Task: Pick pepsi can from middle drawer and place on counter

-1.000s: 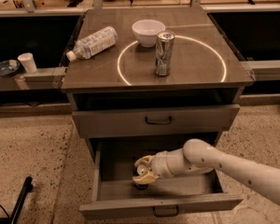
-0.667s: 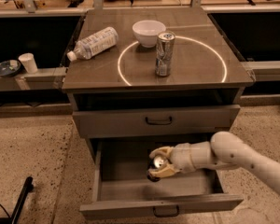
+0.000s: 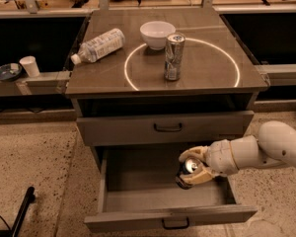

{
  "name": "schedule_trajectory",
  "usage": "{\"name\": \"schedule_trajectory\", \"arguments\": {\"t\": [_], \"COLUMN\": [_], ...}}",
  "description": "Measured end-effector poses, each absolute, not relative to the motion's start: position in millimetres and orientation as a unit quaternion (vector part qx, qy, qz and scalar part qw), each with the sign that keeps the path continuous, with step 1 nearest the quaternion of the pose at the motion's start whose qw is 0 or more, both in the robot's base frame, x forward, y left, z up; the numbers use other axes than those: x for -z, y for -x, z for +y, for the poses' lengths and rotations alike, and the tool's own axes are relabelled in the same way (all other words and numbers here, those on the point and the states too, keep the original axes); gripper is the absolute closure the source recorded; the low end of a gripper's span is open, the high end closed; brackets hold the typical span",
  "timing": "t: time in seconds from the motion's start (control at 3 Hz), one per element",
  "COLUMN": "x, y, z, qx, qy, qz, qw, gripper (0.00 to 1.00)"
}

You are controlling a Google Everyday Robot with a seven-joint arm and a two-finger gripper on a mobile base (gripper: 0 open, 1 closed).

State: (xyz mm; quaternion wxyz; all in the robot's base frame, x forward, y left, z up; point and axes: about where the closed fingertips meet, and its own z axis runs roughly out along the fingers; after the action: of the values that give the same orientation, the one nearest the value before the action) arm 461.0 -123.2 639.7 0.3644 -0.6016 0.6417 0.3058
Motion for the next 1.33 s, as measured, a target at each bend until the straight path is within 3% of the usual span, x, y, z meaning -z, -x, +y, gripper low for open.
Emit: {"name": "schedule_trajectory", "arguments": {"t": [0.67,1.0,1.33], "x": [-754.8,-841.3,-890.9], "y": [-484.8,-492.7,-507.3], "z": [-159.0,-185.4,-197.1], "qx": [-0.248,-0.208,-0.207], "qy": [0.592,0.608,0.624], "qz": [0.641,0.638,0.649], "qw": [0.421,0.424,0.383], "gripper": [1.0,1.0,1.0]}}
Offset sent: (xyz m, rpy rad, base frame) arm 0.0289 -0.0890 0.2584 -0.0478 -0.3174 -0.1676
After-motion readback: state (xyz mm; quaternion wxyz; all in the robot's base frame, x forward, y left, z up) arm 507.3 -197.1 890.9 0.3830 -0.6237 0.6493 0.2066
